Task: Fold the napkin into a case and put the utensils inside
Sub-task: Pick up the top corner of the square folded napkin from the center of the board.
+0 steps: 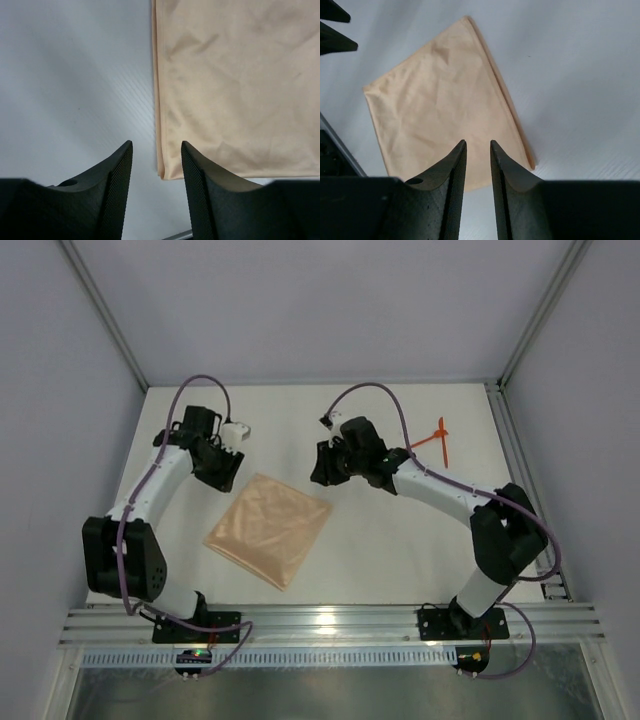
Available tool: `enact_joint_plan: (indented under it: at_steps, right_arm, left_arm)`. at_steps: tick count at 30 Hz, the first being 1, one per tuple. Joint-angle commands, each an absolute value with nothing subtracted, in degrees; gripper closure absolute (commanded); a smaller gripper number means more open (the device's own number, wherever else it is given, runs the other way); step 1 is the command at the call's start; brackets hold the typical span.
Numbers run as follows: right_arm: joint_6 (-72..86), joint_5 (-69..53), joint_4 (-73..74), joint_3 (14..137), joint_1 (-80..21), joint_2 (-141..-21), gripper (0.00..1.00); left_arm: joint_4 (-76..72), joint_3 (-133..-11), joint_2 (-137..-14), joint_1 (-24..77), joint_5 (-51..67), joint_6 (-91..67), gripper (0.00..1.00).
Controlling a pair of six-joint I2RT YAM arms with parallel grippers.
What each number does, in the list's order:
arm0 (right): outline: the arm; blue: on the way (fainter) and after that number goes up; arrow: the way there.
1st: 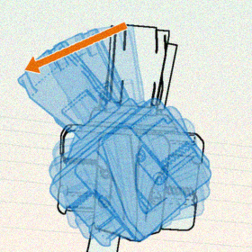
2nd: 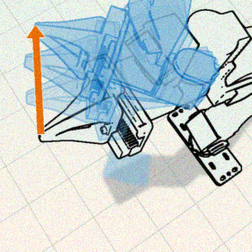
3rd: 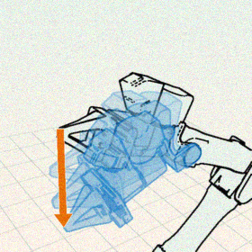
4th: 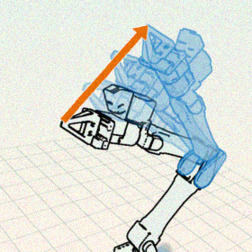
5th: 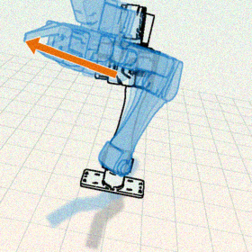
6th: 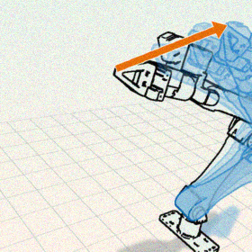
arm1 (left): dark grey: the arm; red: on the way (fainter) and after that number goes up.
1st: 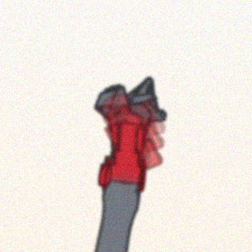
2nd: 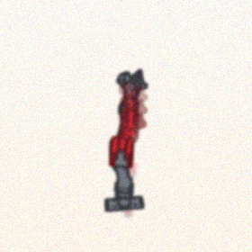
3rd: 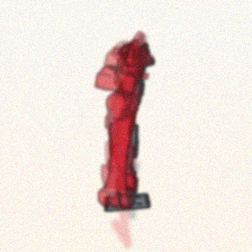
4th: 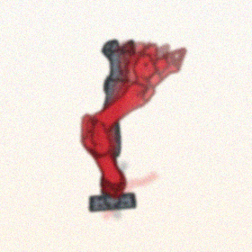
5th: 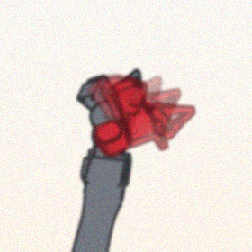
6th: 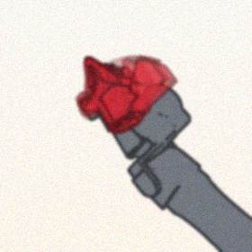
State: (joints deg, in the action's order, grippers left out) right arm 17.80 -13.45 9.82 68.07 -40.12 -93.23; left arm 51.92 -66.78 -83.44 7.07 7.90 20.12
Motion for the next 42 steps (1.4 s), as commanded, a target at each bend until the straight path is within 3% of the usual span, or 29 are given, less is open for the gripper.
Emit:
enact_joint_plan:
  at_steps: [1, 5, 14, 23, 30, 42]
  right_arm:
    - [18.80, -18.01, 8.44, 69.17, -37.36, -98.17, 0.70]
    - [18.81, -18.20, 7.56, 69.00, -37.26, -101.42, 0.70]
    - [18.72, -18.54, 6.15, 66.10, -36.39, -104.85, 0.70]
    - [18.90, -18.46, 5.36, 65.48, -36.30, -105.82, 0.70]
    - [18.19, -18.02, 5.98, 65.22, -36.12, -105.38, 0.70]
    - [17.93, -17.84, 6.33, 64.34, -36.12, -104.94, 0.71]
  left_arm:
    - [44.84, -75.11, -91.91, 7.29, 12.82, 16.53, 0.55]
    - [41.31, -83.83, -106.83, 10.19, 14.32, 16.00, 0.58]
    - [35.77, -92.55, -119.53, 11.78, 12.83, 13.80, 0.64]
    - [36.56, -89.30, -118.57, 12.13, 15.73, 13.89, 0.80]
    - [39.90, -89.65, -116.37, 12.13, 15.81, 14.94, 0.72]
    - [40.17, -87.98, -113.20, 12.04, 16.09, 16.79, 0.70]
